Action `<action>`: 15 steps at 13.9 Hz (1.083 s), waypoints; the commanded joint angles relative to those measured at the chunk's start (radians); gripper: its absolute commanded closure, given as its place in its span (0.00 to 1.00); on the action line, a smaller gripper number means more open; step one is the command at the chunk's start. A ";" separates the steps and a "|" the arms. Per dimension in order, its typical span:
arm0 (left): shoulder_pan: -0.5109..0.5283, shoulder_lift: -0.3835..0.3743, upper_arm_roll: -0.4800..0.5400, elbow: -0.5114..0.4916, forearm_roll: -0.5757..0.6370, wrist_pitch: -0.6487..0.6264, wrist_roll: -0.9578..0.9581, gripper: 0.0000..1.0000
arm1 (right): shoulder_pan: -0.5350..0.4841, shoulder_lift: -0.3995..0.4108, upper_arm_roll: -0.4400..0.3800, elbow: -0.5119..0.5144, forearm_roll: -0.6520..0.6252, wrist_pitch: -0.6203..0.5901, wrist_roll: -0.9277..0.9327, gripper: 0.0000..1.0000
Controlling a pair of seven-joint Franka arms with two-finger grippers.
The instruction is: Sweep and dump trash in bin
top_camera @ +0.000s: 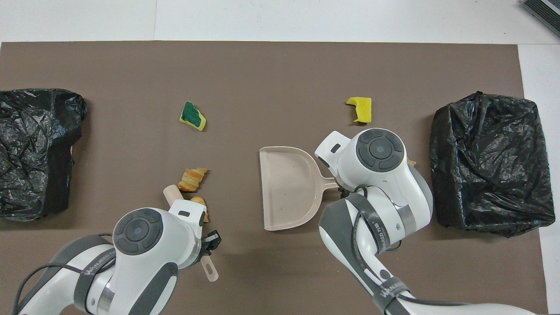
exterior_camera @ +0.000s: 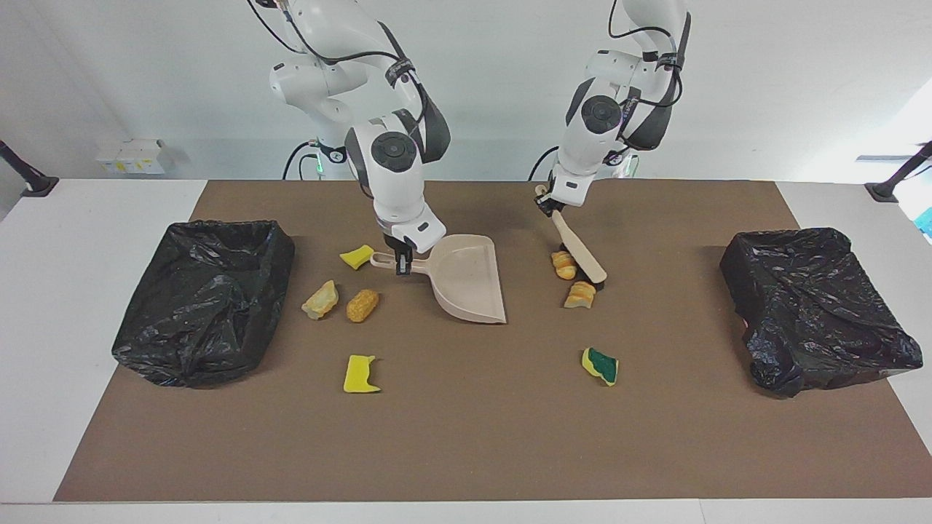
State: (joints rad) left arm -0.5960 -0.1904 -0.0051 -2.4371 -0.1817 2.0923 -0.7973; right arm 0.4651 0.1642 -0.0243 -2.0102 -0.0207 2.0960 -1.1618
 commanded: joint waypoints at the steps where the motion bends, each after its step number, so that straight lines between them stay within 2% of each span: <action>1: -0.091 0.017 0.008 0.029 -0.016 0.041 0.086 1.00 | 0.003 -0.020 0.001 -0.024 0.021 0.021 -0.021 1.00; 5: -0.165 0.019 0.008 0.061 -0.016 0.032 0.104 1.00 | 0.003 -0.020 0.001 -0.022 0.021 0.019 -0.022 1.00; 7: -0.157 0.045 0.013 0.099 -0.015 0.019 0.224 1.00 | 0.003 -0.019 0.001 -0.022 0.021 0.019 -0.022 1.00; 10: -0.092 0.081 0.017 0.185 0.007 -0.041 0.358 1.00 | 0.003 -0.019 0.001 -0.024 0.021 0.019 -0.021 1.00; 12: -0.052 0.115 0.019 0.268 0.086 -0.119 0.421 1.00 | 0.003 -0.019 0.001 -0.022 0.021 0.018 -0.021 1.00; 15: 0.071 0.178 0.020 0.351 0.134 -0.147 0.625 1.00 | 0.003 -0.019 0.001 -0.021 0.019 0.018 -0.022 1.00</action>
State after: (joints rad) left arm -0.6010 -0.0771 0.0216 -2.1658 -0.0718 1.9846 -0.2864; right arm 0.4735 0.1642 -0.0241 -2.0137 -0.0204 2.0969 -1.1618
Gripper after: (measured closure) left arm 0.744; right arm 0.683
